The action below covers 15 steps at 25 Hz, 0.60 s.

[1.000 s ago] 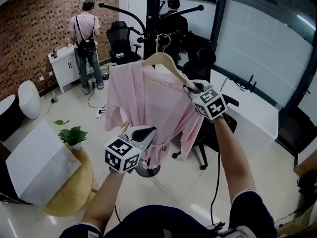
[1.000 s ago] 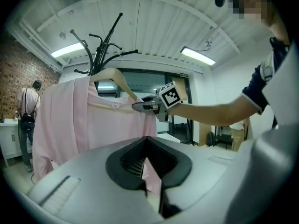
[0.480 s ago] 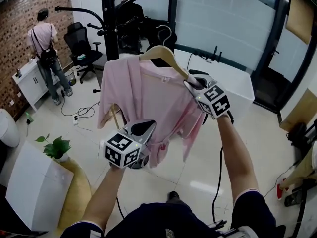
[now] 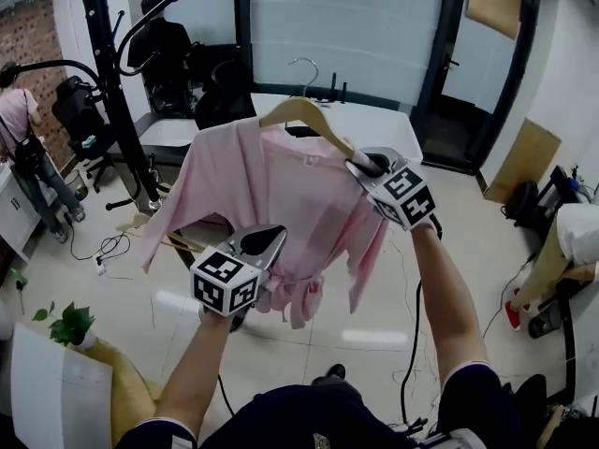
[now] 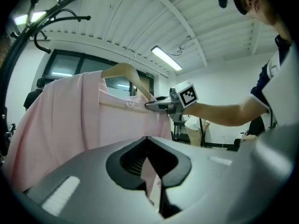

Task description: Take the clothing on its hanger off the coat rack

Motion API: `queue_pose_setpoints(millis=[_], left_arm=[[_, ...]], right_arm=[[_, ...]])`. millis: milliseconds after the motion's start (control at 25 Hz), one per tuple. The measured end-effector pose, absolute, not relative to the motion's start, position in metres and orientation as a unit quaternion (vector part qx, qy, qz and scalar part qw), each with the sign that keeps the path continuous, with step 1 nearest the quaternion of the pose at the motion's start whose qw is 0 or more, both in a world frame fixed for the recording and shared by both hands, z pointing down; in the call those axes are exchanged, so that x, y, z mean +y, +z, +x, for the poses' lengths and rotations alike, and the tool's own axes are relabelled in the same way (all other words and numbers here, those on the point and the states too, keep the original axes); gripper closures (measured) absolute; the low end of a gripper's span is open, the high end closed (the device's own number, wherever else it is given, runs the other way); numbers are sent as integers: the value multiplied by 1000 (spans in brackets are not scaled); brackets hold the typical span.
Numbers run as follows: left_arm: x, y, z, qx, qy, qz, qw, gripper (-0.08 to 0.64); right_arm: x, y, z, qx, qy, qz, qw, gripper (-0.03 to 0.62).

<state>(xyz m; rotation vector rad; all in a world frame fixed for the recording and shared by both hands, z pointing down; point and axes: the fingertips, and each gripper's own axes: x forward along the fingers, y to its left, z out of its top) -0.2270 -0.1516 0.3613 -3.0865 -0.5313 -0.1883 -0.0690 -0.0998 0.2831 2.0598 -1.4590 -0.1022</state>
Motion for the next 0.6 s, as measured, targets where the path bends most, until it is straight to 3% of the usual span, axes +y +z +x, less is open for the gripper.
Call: queue_pose_setpoints(millis=[600], left_arm=[[-40,367,-55,-210,-52,-976,7,548]], right_arm=[[65,280,85,-478,-21,820,316,532]])
